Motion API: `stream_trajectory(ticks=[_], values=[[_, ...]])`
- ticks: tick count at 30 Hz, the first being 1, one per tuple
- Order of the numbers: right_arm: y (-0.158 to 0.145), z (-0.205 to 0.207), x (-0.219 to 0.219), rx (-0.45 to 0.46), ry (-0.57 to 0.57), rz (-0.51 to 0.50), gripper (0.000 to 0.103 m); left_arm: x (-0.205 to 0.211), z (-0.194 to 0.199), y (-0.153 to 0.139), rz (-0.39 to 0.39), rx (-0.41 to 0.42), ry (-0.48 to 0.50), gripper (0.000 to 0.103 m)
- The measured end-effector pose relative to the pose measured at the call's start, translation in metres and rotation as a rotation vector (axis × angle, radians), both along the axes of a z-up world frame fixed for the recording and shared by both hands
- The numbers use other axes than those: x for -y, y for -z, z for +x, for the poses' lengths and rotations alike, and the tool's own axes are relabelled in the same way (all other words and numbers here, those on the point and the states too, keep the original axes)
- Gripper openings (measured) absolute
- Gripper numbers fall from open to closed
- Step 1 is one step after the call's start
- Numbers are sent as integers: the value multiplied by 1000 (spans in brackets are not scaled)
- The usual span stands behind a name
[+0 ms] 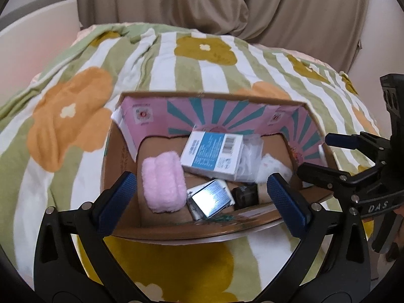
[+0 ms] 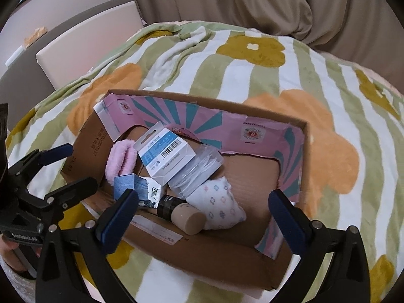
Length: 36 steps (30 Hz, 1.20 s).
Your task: Organize objects
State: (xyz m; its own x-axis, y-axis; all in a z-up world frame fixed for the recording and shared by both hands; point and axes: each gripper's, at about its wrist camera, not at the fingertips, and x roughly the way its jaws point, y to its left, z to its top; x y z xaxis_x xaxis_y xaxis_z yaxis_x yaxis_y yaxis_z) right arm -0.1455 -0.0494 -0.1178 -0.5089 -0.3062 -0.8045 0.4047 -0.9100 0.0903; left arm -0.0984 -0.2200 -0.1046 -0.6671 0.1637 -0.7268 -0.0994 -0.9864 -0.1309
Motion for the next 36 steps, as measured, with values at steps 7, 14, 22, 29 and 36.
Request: stream_trajectory(ticks=[7,14,22,29,36], values=[[-43,21,-40,-103,131,7,102,-31,9,-39,26,-56,24,103],[-70,52,-93,-188,234,26,102,-68,31,-65,18,-140,24,103],[-72,91,-139,-218,333,2,102,-94,61,-61,22,-178,17,103],[-67,105,-150,-223,376,-14,102,-109,60,-49,18,-156,34,103],[-65,105,-152,-225,377,-16,102,-108,57,-50,-11,-158,20,103]])
